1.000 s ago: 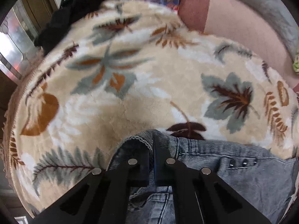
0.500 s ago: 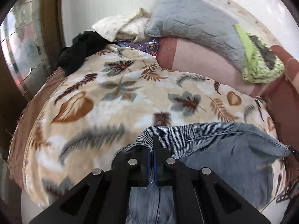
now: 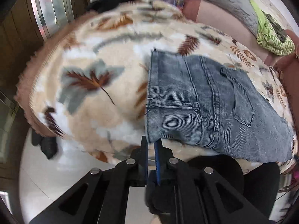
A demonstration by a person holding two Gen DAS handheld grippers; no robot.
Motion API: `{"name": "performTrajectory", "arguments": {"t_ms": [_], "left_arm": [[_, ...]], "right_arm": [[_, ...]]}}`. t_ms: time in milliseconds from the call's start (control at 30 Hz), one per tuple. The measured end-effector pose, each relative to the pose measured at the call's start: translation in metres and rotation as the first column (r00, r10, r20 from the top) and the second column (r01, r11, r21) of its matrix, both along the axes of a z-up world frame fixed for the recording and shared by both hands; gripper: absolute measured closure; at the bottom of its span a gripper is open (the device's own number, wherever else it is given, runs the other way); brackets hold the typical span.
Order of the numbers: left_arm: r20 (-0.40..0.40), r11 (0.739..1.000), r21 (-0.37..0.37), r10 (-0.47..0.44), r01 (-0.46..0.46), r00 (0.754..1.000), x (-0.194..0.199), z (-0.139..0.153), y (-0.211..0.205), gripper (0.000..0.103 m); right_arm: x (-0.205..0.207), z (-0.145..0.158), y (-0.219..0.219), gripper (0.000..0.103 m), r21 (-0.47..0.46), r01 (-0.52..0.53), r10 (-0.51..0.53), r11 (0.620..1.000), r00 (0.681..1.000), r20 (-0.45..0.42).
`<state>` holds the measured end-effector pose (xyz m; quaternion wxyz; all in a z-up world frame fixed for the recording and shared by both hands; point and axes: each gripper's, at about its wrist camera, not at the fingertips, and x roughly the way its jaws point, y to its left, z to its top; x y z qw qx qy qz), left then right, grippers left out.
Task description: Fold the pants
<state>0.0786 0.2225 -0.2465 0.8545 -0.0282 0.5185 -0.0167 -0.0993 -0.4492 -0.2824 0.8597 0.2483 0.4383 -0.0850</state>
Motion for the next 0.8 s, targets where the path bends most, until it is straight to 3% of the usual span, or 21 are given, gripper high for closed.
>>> {"name": "performTrajectory", "arguments": {"t_ms": [33, 67, 100, 167, 333, 433, 467, 500, 567, 600, 800], "left_arm": [[0.025, 1.0, 0.03, 0.002, -0.003, 1.0, -0.003, 0.01, -0.001, 0.095], [0.052, 0.999, 0.05, 0.006, -0.008, 0.999, -0.004, 0.019, -0.001, 0.095], [0.086, 0.998, 0.061, 0.006, -0.012, 0.996, -0.005, 0.031, -0.002, 0.095], [0.142, 0.998, 0.068, -0.009, -0.001, 0.99, -0.006, 0.051, -0.009, 0.095], [0.192, 0.991, 0.085, -0.12, 0.105, 0.974, -0.011, 0.066, -0.047, 0.095], [0.172, 0.988, 0.092, -0.138, 0.124, 0.975, -0.004, 0.059, -0.065, 0.095], [0.162, 0.988, 0.082, -0.14, 0.128, 0.977, -0.002, 0.056, -0.069, 0.094], [0.152, 0.989, 0.076, -0.137, 0.126, 0.979, 0.0, 0.054, -0.072, 0.087], [0.143, 0.99, 0.081, -0.123, 0.113, 0.982, 0.006, 0.048, -0.077, 0.081], [0.138, 0.991, 0.09, -0.113, 0.101, 0.984, 0.011, 0.045, -0.078, 0.08], [0.128, 0.994, 0.102, -0.057, 0.044, 0.99, 0.043, 0.035, -0.086, 0.08]], "right_arm": [[-0.002, 0.011, -0.003, 0.057, -0.016, 0.011, -0.01, 1.0, 0.999, 0.035], [-0.002, 0.021, -0.005, 0.039, -0.026, 0.025, -0.023, 0.999, 0.998, 0.066], [-0.002, 0.029, -0.006, 0.034, -0.033, 0.045, -0.041, 0.998, 0.994, 0.103], [0.011, 0.043, -0.012, 0.034, -0.037, 0.075, -0.068, 0.996, 0.984, 0.164], [0.082, 0.035, -0.007, 0.036, -0.121, 0.024, -0.016, 0.992, 0.997, 0.069], [0.124, 0.013, -0.006, 0.056, -0.176, 0.005, -0.011, 0.984, 0.999, -0.033], [0.128, 0.002, -0.009, 0.068, -0.181, -0.007, -0.005, 0.984, 0.998, -0.067], [0.139, -0.008, -0.008, 0.078, -0.176, -0.032, 0.011, 0.984, 0.992, -0.123], [0.144, -0.015, -0.003, 0.086, -0.237, -0.061, 0.015, 0.969, 0.981, -0.194], [0.144, -0.009, -0.001, 0.099, -0.262, -0.068, 0.017, 0.963, 0.981, -0.191], [0.13, 0.054, -0.001, 0.099, -0.301, -0.031, 0.042, 0.953, 0.999, 0.03]]}}
